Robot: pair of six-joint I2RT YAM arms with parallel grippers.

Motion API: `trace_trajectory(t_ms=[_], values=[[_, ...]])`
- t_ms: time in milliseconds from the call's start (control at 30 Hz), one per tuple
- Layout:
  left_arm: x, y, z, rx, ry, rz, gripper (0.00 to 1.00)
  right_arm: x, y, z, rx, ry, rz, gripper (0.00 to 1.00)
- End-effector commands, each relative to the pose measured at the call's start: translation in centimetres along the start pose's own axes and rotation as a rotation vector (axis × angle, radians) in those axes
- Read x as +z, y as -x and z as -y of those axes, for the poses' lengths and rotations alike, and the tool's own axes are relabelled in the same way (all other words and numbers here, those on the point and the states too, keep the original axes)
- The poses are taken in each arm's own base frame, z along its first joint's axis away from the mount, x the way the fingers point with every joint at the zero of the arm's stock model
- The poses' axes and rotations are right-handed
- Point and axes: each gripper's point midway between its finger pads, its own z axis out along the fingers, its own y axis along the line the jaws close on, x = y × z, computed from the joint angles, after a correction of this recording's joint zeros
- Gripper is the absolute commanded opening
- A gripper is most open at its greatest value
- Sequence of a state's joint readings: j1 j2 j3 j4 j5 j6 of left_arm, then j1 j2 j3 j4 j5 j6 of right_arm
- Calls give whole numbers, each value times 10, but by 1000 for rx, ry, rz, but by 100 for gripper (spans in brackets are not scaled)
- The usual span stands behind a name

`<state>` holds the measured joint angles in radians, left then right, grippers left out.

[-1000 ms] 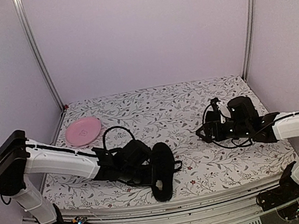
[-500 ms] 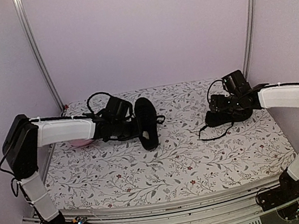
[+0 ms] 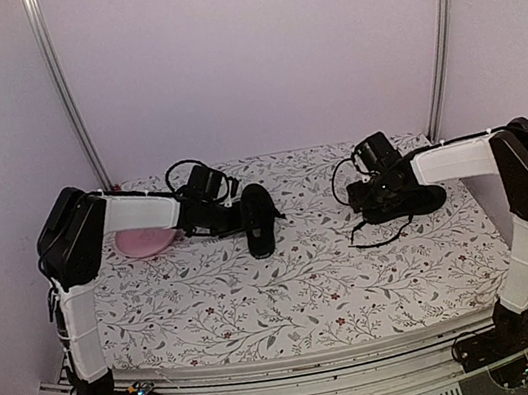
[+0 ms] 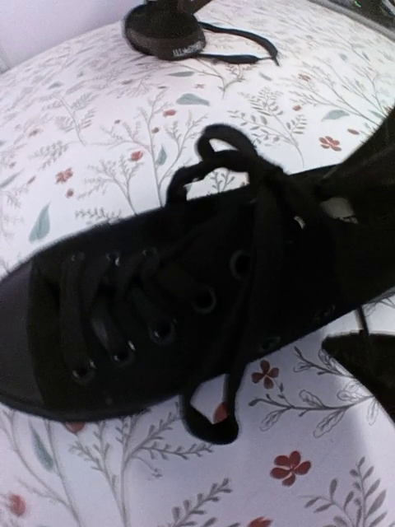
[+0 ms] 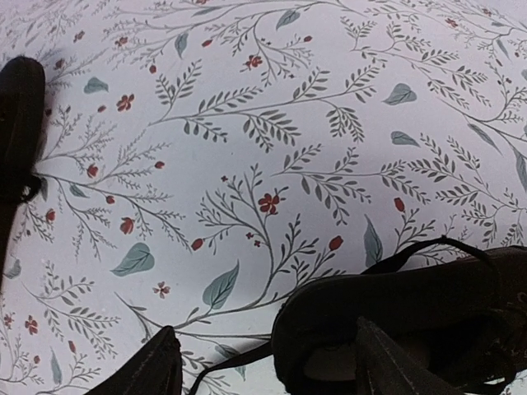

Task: Tie the shoes
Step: Place the shoe at the center of the board, then pick up the shoe from the center of the board.

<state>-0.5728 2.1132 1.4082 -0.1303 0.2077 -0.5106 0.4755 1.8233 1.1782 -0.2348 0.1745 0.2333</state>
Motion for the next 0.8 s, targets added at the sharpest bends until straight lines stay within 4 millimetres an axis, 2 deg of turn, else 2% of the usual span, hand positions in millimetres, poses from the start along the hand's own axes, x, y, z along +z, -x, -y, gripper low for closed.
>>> trace_trajectory(t_ms=[0,100,167,233,267,333,400,500,600,667,767], values=[[-37,26,22,39,-40,107,72,18,1,14,-85,-134,-9,67],[-71,37,23,35,-20,200,78,28,0,26,-121,-220,-18,56],[-85,34,22,27,-17,222,79,33,-5,32,-133,-253,-35,36],[-97,30,19,17,-5,233,79,34,-5,28,-129,-234,-36,10],[-102,26,16,10,6,234,79,32,-2,25,-124,-215,-31,4],[-112,16,8,-8,27,238,79,18,14,14,-105,-155,1,2],[-127,11,4,-22,33,258,80,-5,39,3,-85,-83,62,2],[-149,4,1,-39,36,281,80,-56,89,-17,-68,60,193,2],[-168,-1,-5,-54,47,304,80,-100,127,-32,-67,182,296,2],[-179,-4,-6,-64,41,322,80,-124,145,-46,-88,268,352,2],[-192,-9,-6,-69,23,336,81,-154,162,-69,-144,406,431,2]])
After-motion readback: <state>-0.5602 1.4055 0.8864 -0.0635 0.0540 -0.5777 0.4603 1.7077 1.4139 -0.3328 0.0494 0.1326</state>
